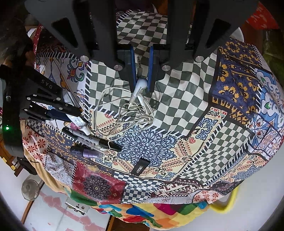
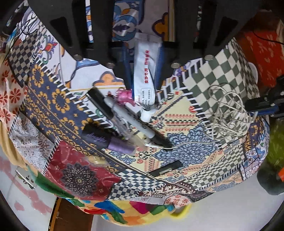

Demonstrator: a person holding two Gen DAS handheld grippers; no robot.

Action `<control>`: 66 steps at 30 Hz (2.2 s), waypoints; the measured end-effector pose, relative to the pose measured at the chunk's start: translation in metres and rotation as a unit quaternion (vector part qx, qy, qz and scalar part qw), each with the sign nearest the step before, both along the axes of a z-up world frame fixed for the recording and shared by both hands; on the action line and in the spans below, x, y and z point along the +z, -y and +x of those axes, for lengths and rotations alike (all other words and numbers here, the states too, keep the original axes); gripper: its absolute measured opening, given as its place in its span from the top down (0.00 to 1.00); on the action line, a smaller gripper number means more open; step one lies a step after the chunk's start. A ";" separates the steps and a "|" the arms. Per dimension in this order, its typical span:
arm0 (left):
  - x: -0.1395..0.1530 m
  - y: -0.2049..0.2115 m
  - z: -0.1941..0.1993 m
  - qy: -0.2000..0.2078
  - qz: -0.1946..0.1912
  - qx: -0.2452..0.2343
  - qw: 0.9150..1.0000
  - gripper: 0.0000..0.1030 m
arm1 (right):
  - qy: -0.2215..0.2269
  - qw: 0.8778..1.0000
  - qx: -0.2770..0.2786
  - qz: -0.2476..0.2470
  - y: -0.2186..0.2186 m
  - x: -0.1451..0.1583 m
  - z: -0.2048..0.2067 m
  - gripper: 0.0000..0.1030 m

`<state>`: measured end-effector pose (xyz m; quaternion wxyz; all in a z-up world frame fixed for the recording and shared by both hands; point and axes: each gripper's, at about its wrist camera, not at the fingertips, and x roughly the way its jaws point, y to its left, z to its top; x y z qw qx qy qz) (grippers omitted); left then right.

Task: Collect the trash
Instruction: 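Lift the earphones and ointment tube and carry them toward the trash bin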

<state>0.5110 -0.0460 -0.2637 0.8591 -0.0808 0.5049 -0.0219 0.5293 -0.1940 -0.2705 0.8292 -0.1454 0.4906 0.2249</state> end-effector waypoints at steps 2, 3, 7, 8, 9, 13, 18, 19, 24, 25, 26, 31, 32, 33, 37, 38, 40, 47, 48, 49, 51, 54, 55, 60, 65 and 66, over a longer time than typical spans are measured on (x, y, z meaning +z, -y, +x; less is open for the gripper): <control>0.002 0.000 -0.001 0.002 -0.001 0.000 1.000 0.89 | -0.006 1.000 -0.008 0.005 0.001 0.000 0.002 0.79; 0.005 0.001 -0.002 0.005 -0.002 0.000 1.000 0.89 | -0.011 1.000 -0.012 0.011 0.002 0.000 0.002 0.79; 0.018 0.002 -0.008 0.017 -0.004 0.000 1.000 0.89 | -0.021 0.999 -0.023 0.036 0.004 0.010 -0.003 0.79; 0.023 0.002 -0.010 0.022 -0.003 0.000 1.000 0.89 | -0.020 0.999 -0.025 0.042 0.005 0.015 -0.006 0.79; 0.027 0.002 -0.011 0.025 -0.003 0.000 1.000 0.89 | -0.018 0.998 -0.026 0.046 0.005 0.021 -0.010 0.79; 0.054 0.000 -0.021 0.050 -0.008 0.004 0.999 0.89 | 0.000 0.998 -0.032 0.055 0.005 0.047 -0.022 0.79; 0.089 -0.003 -0.033 0.079 -0.021 0.003 0.997 0.89 | 0.032 0.997 -0.037 0.063 0.003 0.084 -0.039 0.79; 0.098 -0.003 -0.033 0.086 -0.020 0.002 0.996 0.89 | 0.035 0.997 -0.039 0.065 0.003 0.089 -0.041 0.79; 0.132 -0.006 -0.042 0.116 -0.011 0.006 0.993 0.89 | 0.040 0.995 -0.049 0.082 0.005 0.111 -0.054 0.79; 0.138 -0.009 -0.046 0.122 -0.010 0.008 0.992 0.89 | 0.039 0.994 -0.051 0.088 0.005 0.116 -0.058 0.79; 0.145 -0.011 -0.052 0.127 -0.008 0.011 0.992 0.90 | 0.039 0.994 -0.051 0.093 0.004 0.120 -0.061 0.79; 0.168 -0.022 -0.081 0.146 -0.003 0.022 0.989 0.89 | 0.047 0.992 -0.046 0.106 -0.003 0.144 -0.083 0.79; 0.171 -0.024 -0.087 0.148 -0.002 0.024 0.989 0.89 | 0.051 0.992 -0.044 0.108 -0.005 0.149 -0.087 0.79; 0.176 -0.026 -0.095 0.152 0.000 0.026 0.988 0.89 | 0.053 0.992 -0.042 0.110 -0.007 0.153 -0.091 0.79; 0.190 -0.037 -0.124 0.161 0.011 0.034 0.986 0.89 | 0.064 0.991 -0.032 0.117 -0.018 0.169 -0.110 0.79; 0.193 -0.040 -0.131 0.163 0.014 0.036 0.986 0.89 | 0.065 0.990 -0.029 0.120 -0.022 0.173 -0.116 0.79; 0.199 -0.049 -0.148 0.168 0.020 0.042 0.985 0.90 | 0.067 0.990 -0.023 0.125 -0.028 0.179 -0.125 0.79; 0.211 -0.086 -0.201 0.176 0.034 0.067 0.981 0.90 | 0.067 0.988 0.007 0.137 -0.065 0.191 -0.162 0.79; 0.211 -0.092 -0.208 0.176 0.034 0.071 0.981 0.90 | 0.067 0.988 0.010 0.137 -0.069 0.191 -0.166 0.79; 0.211 -0.099 -0.217 0.176 0.035 0.077 0.981 0.89 | 0.066 0.988 0.016 0.138 -0.076 0.192 -0.173 0.79; 0.210 -0.113 -0.233 0.174 0.036 0.087 0.980 0.89 | 0.065 0.988 0.026 0.137 -0.088 0.192 -0.184 0.79; 0.207 -0.131 -0.254 0.170 0.040 0.100 0.980 0.89 | 0.058 0.988 0.043 0.137 -0.108 0.187 -0.198 0.79; 0.206 -0.135 -0.260 0.168 0.041 0.103 0.980 0.89 | 0.055 0.988 0.050 0.137 -0.115 0.185 -0.204 0.79; 0.189 -0.166 -0.287 0.144 0.044 0.125 0.981 0.89 | 0.034 0.988 0.080 0.130 -0.154 0.170 -0.227 0.79; 0.165 -0.191 -0.305 0.115 0.043 0.143 0.982 0.89 | 0.010 0.987 0.106 0.120 -0.188 0.152 -0.240 0.79; 0.158 -0.198 -0.309 0.106 0.042 0.149 0.982 0.90 | 0.005 0.987 0.111 0.118 -0.196 0.148 -0.243 0.79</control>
